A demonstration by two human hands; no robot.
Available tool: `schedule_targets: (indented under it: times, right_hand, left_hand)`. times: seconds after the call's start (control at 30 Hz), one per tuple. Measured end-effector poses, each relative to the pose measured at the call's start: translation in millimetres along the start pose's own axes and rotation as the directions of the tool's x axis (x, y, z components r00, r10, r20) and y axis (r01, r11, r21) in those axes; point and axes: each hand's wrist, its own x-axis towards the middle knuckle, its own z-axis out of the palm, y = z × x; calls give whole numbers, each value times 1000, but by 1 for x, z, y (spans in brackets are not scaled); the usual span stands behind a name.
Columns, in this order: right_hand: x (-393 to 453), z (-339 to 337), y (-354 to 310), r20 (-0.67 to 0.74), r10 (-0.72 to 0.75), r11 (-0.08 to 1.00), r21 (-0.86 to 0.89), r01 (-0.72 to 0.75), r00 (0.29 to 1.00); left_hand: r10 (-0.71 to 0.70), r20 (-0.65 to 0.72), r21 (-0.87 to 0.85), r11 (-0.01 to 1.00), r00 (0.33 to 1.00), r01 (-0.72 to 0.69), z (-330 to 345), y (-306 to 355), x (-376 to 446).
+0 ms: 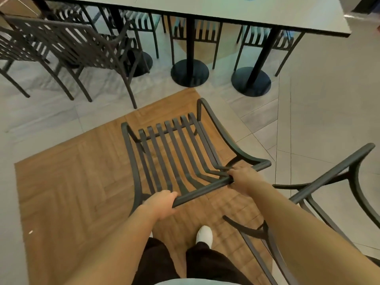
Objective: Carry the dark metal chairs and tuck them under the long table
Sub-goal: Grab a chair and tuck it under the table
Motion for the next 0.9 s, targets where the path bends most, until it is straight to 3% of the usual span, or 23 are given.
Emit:
schedule_targets:
  times: [0.33,0.57,0.9]
  right_hand:
    - [26,1,-12,57,-7,998,-67,11,998]
    - [56,-10,-50,37,2,1000,-29,0,999]
    - [118,-39,-125,-6,140,988,66,-139,990]
  left_hand:
    - [-34,13,-10,999,999,34,-2,-21,10]
    - [-86,-11,42,995,996,86,-36,-79,26]
    - [-29,-15,159,987,999,31,-117,-177,58]
